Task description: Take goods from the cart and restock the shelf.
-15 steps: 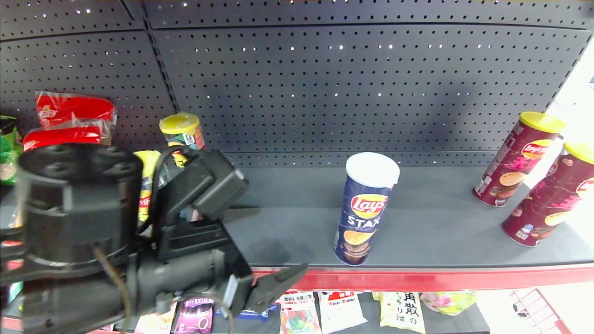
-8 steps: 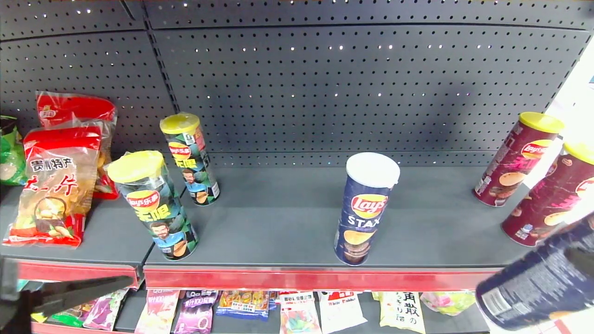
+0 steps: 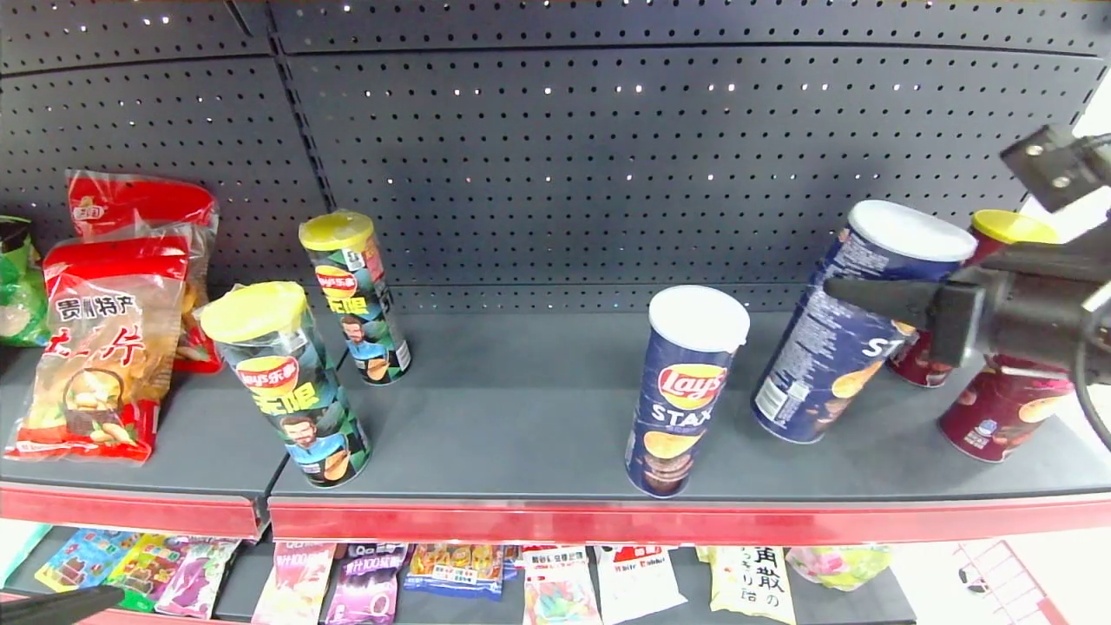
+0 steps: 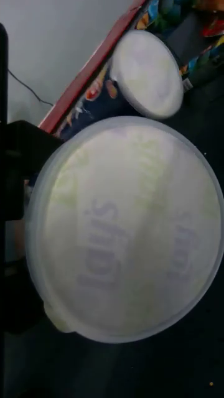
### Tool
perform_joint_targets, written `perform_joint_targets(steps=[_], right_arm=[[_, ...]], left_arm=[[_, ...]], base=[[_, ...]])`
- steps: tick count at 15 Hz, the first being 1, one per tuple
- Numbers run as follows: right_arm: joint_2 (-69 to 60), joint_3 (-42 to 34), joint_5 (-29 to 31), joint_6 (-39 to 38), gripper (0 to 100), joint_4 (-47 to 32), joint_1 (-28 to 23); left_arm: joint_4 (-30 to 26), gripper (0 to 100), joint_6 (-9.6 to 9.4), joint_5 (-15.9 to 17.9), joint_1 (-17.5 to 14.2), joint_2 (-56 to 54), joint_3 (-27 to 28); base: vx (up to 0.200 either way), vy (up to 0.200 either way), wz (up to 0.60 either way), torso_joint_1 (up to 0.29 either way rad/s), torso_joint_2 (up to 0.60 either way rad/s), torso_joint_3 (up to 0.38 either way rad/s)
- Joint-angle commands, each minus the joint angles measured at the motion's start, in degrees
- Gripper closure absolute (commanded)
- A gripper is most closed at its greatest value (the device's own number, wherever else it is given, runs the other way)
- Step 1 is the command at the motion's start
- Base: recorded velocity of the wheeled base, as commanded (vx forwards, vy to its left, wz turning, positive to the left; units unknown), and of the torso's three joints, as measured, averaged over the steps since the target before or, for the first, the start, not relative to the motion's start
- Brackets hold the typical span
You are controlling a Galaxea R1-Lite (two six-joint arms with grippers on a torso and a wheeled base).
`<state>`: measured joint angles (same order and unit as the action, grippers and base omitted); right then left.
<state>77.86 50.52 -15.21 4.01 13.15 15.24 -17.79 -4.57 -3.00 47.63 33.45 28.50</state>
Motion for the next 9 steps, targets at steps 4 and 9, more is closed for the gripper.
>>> perform_joint_targets(steps=[4,9], right_arm=[[18.4,13.6,-1.1,3.7,100,0.1,1.5],[24.3,18.7,-1.0,3.8,100,0.1,4.2]], left_arm=[[0.1,0,0.0,-0.4,0.0,-0.8,-0.3],[0.0,0,0.0,-0.9,0.0,-0.9,-0.5]], base=[[0.0,0.0,0.0,0.0,0.0,0.0],[0.0,0.0,0.0,0.0,0.0,0.0]])
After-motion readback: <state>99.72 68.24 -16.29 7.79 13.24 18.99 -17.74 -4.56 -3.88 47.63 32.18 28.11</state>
